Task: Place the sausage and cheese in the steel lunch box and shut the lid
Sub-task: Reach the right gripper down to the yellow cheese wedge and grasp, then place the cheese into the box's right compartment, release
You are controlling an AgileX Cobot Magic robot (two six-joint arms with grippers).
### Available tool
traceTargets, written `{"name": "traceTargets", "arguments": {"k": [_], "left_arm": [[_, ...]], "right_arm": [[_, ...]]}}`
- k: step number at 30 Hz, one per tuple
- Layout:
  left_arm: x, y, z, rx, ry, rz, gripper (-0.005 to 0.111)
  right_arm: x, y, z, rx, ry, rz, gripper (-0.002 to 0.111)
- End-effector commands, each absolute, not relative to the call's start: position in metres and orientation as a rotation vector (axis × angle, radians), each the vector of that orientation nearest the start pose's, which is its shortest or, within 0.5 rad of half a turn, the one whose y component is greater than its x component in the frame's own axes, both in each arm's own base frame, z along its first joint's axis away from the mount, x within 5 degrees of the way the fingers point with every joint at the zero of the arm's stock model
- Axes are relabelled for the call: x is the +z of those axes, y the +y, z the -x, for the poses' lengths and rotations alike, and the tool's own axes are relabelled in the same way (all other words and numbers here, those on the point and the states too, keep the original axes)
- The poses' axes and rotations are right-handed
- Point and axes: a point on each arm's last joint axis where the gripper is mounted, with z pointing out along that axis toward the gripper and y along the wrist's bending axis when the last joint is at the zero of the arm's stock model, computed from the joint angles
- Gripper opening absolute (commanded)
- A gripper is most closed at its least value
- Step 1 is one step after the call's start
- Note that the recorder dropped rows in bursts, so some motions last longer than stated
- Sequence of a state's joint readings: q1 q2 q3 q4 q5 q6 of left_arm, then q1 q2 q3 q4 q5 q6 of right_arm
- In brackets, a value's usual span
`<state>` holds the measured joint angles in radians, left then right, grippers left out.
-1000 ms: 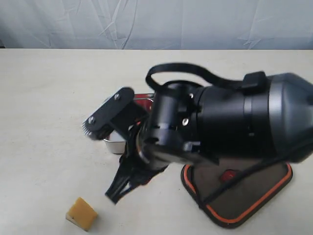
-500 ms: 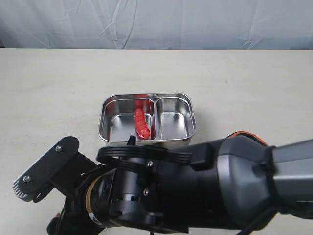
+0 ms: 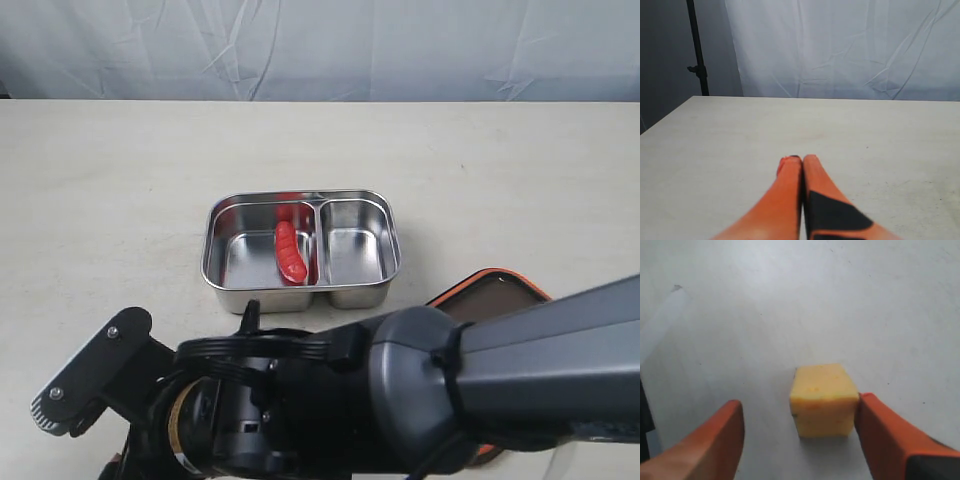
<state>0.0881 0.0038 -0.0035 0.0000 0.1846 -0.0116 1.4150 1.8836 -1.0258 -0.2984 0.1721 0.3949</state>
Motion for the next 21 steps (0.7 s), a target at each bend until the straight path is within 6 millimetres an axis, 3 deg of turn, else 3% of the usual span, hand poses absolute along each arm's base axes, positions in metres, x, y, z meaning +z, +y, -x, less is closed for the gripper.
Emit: {"name": "traceTargets", "arguments": {"k": [1, 16, 21], "left_arm": [[0.197, 0.005, -0.056, 0.056, 1.66, 0.086, 0.0], [0.197, 0.005, -0.056, 0.056, 1.661, 0.086, 0.0], [0.197, 0.005, -0.056, 0.056, 1.661, 0.086, 0.0]], "right_arm": [[0.137, 0.367, -0.07, 0.499, 2.074, 1.585, 0.062], [0.141, 0.368, -0.09, 0.552, 2.031, 1.52, 0.062], [0.144, 0.372, -0.089, 0.606, 1.999, 1.5, 0.047]]}}
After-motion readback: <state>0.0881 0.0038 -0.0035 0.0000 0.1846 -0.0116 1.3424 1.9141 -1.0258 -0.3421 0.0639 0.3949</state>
